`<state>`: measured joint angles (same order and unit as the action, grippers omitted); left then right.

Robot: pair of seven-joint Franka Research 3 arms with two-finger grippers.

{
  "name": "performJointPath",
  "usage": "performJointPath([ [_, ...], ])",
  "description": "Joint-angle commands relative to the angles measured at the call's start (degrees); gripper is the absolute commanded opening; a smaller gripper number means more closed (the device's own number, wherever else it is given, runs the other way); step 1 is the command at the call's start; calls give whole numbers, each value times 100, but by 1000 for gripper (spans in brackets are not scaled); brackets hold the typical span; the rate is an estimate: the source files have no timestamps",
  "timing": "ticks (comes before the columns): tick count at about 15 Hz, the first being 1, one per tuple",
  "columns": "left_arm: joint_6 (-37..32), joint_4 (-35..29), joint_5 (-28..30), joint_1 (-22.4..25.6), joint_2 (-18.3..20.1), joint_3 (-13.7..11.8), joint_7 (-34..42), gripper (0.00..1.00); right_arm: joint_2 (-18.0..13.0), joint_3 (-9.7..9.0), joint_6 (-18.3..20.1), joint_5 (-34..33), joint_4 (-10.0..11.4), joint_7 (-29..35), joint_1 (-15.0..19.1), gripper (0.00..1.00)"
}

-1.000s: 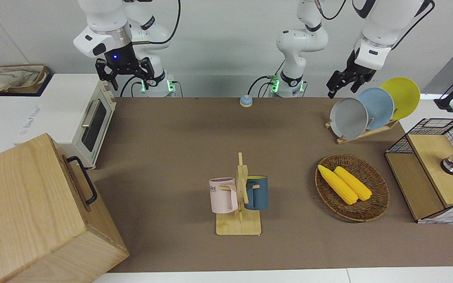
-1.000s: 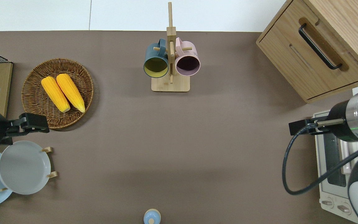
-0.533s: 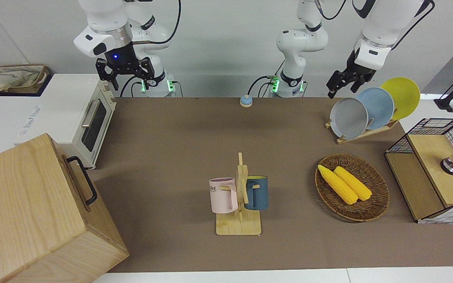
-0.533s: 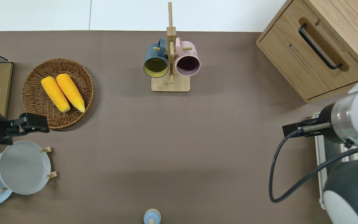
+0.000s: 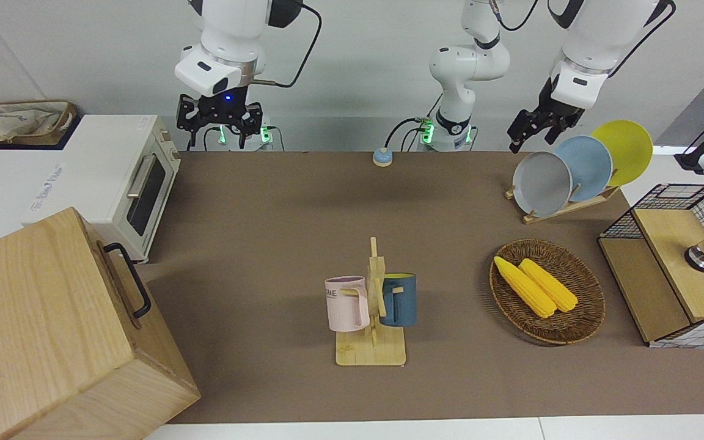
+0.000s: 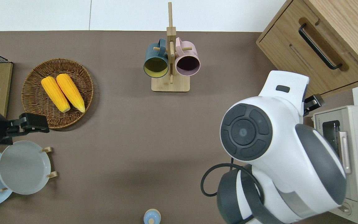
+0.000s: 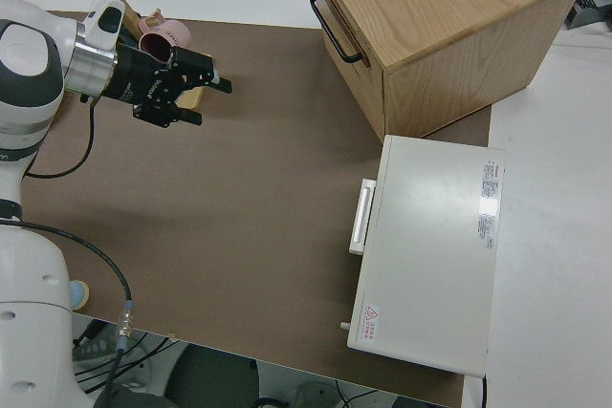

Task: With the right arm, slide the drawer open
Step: 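Raise the right arm and reach the right gripper toward the black drawer handle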

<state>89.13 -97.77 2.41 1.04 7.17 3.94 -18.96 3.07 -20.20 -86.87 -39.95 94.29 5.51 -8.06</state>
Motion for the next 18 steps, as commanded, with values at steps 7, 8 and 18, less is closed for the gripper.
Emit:
performJointPath([
  [7, -97, 21, 5, -7, 48, -25, 51, 993, 588, -151, -682, -3243, 1468, 1606, -100, 981],
  [8, -97, 21, 5, -7, 48, -25, 51, 993, 738, -151, -682, -3587, 1530, 1889, -91, 979],
  [18, -97, 21, 5, -7, 48, -25, 51, 993, 1249, 296, -1146, -5592, 1496, 2401, 146, 958],
])
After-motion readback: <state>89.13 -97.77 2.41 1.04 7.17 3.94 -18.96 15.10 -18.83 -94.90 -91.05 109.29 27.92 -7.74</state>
